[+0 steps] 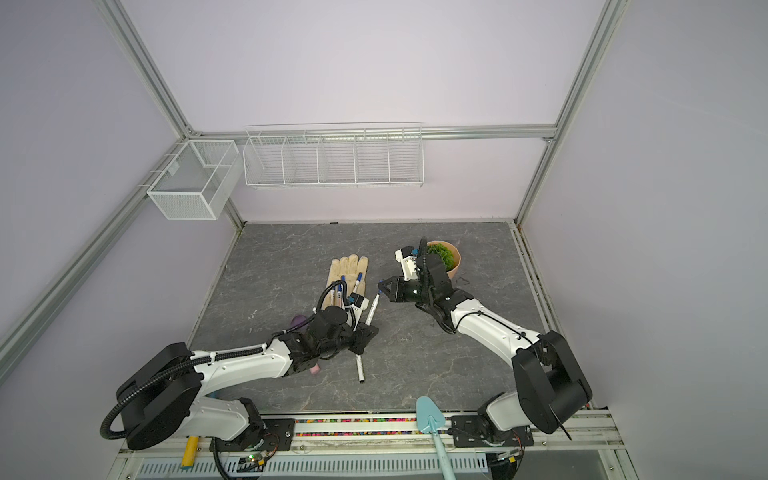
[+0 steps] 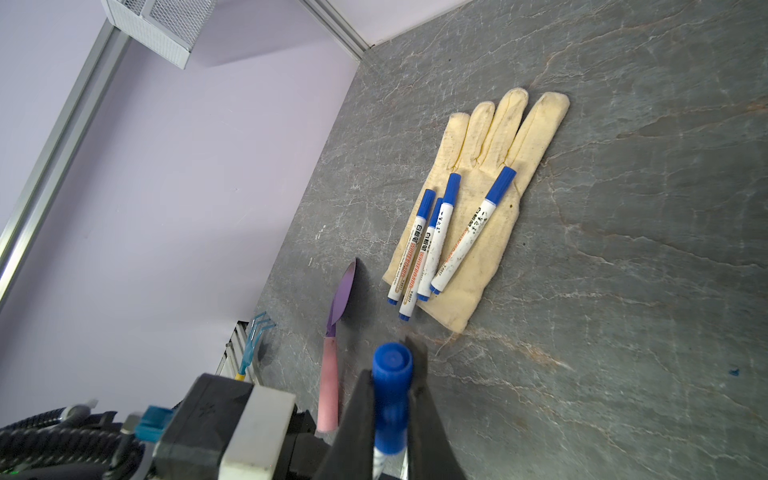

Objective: Insert the pens into the pen caps
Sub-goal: 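Lift the blue cap with the right gripper above the upright marker tip, then lower the blue cap onto the marker tip held by the left gripper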

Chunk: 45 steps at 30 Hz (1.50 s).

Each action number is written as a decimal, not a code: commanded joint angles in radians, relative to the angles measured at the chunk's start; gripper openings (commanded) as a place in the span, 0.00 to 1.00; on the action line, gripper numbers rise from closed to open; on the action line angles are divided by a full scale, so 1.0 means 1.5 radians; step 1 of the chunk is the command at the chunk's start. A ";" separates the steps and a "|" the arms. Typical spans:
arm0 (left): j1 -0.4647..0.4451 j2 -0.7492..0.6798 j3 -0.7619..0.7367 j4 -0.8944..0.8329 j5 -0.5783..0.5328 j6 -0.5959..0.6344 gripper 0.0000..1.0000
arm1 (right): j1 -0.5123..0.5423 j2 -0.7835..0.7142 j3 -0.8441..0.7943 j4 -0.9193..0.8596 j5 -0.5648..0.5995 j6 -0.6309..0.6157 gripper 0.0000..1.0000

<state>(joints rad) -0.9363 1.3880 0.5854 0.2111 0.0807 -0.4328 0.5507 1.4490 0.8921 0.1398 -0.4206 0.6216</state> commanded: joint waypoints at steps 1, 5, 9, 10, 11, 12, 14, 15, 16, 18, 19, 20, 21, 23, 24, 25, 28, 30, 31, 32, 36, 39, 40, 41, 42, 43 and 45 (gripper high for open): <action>-0.003 -0.003 0.011 0.002 0.002 0.011 0.00 | 0.004 0.009 0.014 0.002 -0.011 0.003 0.09; -0.003 -0.002 0.012 0.003 0.003 0.011 0.00 | 0.010 0.012 0.012 -0.001 -0.015 -0.002 0.09; -0.003 -0.001 0.013 0.002 0.002 0.010 0.00 | 0.019 0.014 0.008 -0.003 -0.020 -0.004 0.09; -0.003 -0.002 0.013 0.002 0.002 0.011 0.00 | 0.020 0.014 0.006 -0.003 -0.022 -0.006 0.09; -0.003 -0.002 0.013 0.001 0.002 0.011 0.00 | 0.023 0.013 0.004 -0.003 -0.023 -0.006 0.09; -0.003 0.000 0.014 0.001 0.001 0.011 0.00 | 0.025 0.010 0.000 -0.003 -0.026 -0.006 0.09; -0.003 -0.001 0.013 0.001 0.000 0.010 0.00 | 0.028 0.005 -0.004 -0.008 -0.027 -0.007 0.08; -0.003 -0.002 0.013 0.000 -0.001 0.009 0.00 | 0.027 0.002 -0.005 -0.012 -0.029 -0.010 0.08; -0.003 -0.003 0.013 0.000 -0.002 0.009 0.00 | 0.028 -0.001 -0.005 -0.015 -0.030 -0.012 0.08; -0.003 -0.005 0.011 0.001 -0.003 0.010 0.00 | 0.027 -0.009 -0.022 -0.023 -0.029 -0.015 0.08; -0.003 -0.007 0.011 0.001 -0.003 0.009 0.00 | 0.028 -0.012 -0.027 -0.025 -0.029 -0.016 0.08; -0.003 -0.009 0.010 0.003 -0.003 0.010 0.00 | 0.027 -0.016 -0.030 -0.030 -0.029 -0.018 0.08; -0.003 -0.010 0.010 0.006 -0.002 0.010 0.00 | 0.028 -0.019 -0.031 -0.034 -0.032 -0.020 0.08; -0.003 -0.015 0.011 0.014 0.003 0.014 0.00 | 0.027 -0.023 -0.035 -0.036 -0.040 -0.021 0.08; -0.003 -0.018 0.013 0.023 0.008 0.019 0.00 | 0.026 -0.025 -0.037 -0.035 -0.047 -0.021 0.08; -0.003 -0.021 0.015 0.033 0.015 0.028 0.00 | 0.026 -0.025 -0.038 -0.035 -0.055 -0.021 0.08; -0.002 -0.031 0.034 0.044 0.016 0.019 0.00 | 0.022 -0.028 -0.035 -0.035 -0.091 -0.021 0.08; -0.002 -0.035 0.037 0.079 0.010 0.000 0.00 | 0.020 -0.031 -0.034 -0.035 -0.120 -0.023 0.08; -0.002 -0.034 0.034 0.101 0.010 -0.006 0.00 | 0.018 -0.033 -0.034 -0.037 -0.133 -0.024 0.08; -0.002 -0.032 0.032 0.126 0.011 -0.010 0.00 | 0.018 -0.036 -0.034 -0.040 -0.149 -0.026 0.08; -0.001 -0.017 0.047 0.139 0.022 -0.015 0.00 | 0.018 -0.052 -0.033 -0.077 -0.197 -0.055 0.08; -0.001 -0.009 0.050 0.146 0.027 -0.019 0.00 | 0.018 -0.071 -0.024 -0.139 -0.219 -0.098 0.08; 0.000 -0.007 0.050 0.147 0.028 -0.020 0.00 | 0.017 -0.077 -0.022 -0.154 -0.228 -0.106 0.08; 0.000 -0.005 0.051 0.147 0.028 -0.022 0.00 | 0.018 -0.083 -0.021 -0.172 -0.236 -0.116 0.08; 0.000 -0.004 0.052 0.147 0.028 -0.022 0.00 | 0.018 -0.090 -0.021 -0.187 -0.243 -0.123 0.08; 0.001 -0.005 0.052 0.147 0.028 -0.022 0.00 | 0.018 -0.095 -0.022 -0.200 -0.247 -0.129 0.08; 0.002 -0.005 0.052 0.149 0.027 -0.024 0.00 | 0.018 -0.108 -0.027 -0.224 -0.246 -0.139 0.08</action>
<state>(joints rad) -0.9585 1.3811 0.5972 0.2962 0.1848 -0.4400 0.5545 1.3128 0.8776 0.0360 -0.6308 0.4690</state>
